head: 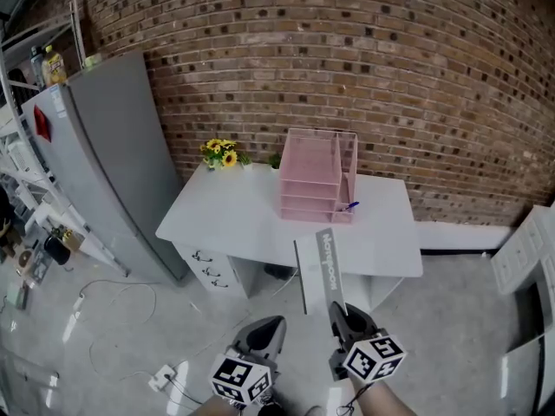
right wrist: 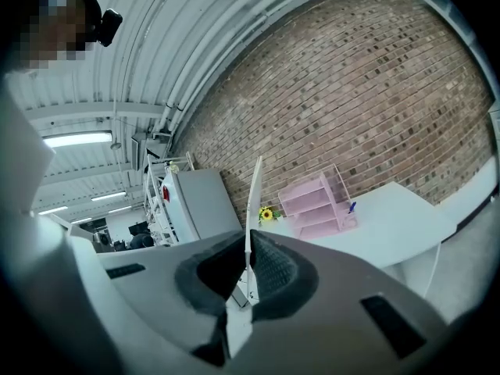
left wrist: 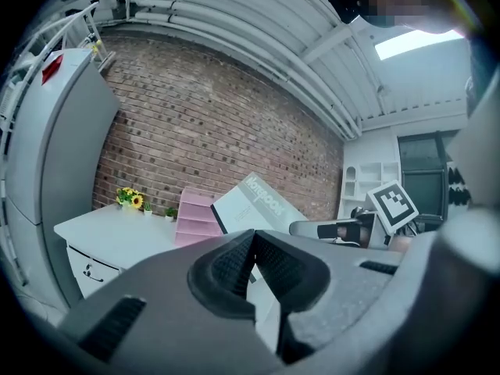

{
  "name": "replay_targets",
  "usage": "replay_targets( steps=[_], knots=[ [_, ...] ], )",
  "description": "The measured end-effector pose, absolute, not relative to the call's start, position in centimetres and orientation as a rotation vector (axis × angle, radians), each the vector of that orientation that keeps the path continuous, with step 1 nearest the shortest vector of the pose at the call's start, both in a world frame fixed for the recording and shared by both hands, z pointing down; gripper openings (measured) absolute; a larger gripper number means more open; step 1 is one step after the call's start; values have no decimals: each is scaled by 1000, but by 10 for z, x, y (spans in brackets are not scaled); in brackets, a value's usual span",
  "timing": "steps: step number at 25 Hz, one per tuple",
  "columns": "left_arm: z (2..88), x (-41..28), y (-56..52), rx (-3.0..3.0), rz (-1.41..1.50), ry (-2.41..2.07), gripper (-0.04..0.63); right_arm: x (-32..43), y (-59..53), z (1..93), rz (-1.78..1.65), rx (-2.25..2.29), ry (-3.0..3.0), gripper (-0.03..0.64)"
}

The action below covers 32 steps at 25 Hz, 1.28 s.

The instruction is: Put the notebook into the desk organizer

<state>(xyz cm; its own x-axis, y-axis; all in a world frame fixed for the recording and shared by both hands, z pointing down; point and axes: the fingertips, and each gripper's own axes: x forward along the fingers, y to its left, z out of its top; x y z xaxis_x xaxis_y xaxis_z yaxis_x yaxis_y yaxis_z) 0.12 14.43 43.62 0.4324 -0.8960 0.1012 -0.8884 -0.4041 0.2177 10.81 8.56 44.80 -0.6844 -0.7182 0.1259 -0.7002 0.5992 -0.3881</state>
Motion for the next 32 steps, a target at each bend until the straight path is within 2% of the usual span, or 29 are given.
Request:
replay_targets(
  steps=[17, 32],
  knots=[
    [446, -86, 72, 2478, -51, -1471, 5, 27, 10, 450, -638, -1329, 2709, 12],
    [452, -76, 0, 2420, -29, -1551, 5, 33, -76, 459, -687, -1239, 2739, 12]
  ],
)
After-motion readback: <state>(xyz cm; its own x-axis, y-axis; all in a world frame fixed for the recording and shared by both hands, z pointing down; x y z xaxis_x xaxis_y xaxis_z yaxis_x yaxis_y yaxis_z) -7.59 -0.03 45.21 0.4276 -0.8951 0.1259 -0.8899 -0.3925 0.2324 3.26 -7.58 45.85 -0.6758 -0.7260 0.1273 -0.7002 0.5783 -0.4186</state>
